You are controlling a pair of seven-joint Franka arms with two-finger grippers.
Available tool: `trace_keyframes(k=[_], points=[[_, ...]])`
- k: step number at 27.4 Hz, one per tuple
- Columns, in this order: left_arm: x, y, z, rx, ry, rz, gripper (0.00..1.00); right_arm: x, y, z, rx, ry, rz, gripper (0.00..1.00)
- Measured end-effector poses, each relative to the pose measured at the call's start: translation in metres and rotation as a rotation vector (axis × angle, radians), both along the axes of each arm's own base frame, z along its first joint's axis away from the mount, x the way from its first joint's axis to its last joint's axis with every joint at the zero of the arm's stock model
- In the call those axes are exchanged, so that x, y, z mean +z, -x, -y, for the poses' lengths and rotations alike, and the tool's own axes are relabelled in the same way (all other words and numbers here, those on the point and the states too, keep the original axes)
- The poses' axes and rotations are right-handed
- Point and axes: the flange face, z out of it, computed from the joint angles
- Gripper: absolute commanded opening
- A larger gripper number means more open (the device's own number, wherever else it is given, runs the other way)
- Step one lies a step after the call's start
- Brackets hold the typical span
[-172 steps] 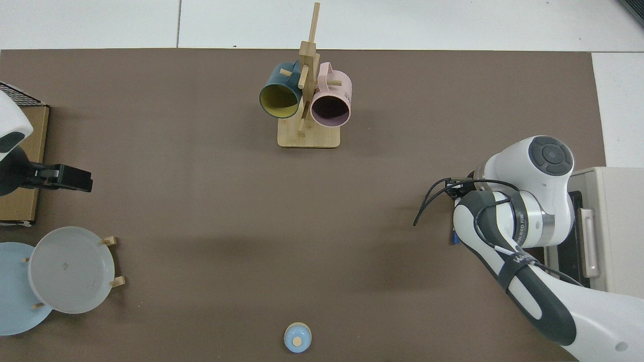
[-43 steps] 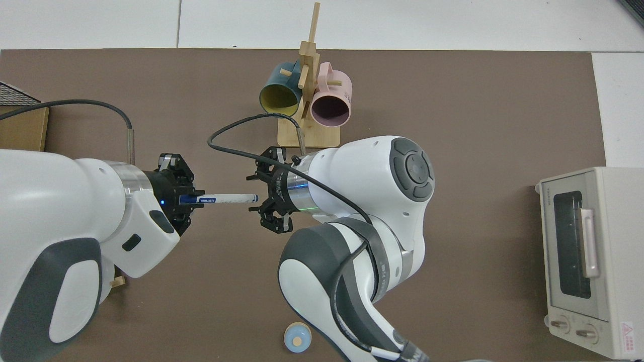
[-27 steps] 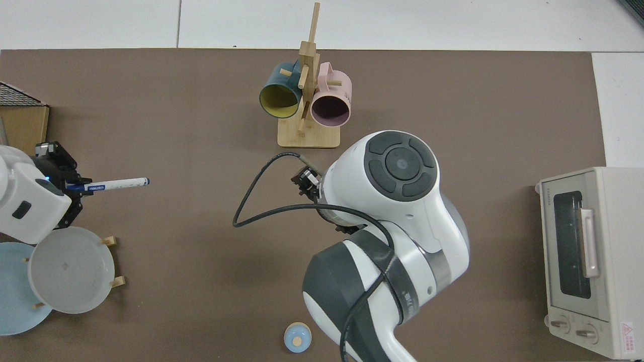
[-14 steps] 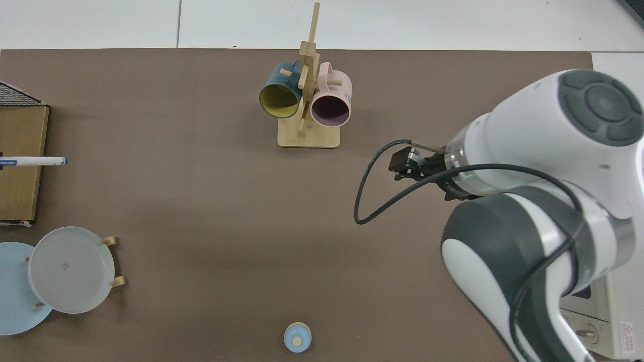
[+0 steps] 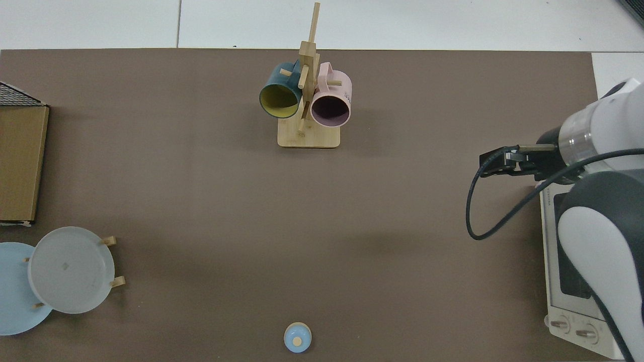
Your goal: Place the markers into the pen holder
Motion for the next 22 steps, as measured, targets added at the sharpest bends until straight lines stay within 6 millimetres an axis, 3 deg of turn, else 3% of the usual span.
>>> trace_keyframes(k=[10, 22], points=[[0.017, 0.008, -0.040, 0.033, -0.124, -0.022, 0.00, 0.015, 0.008, 0.061, 0.117, 0.007, 0.003, 1.00], [0.016, -0.012, -0.045, -0.055, -0.210, -0.046, 0.00, 0.017, 0.010, 0.058, 0.132, 0.007, 0.007, 1.00]])
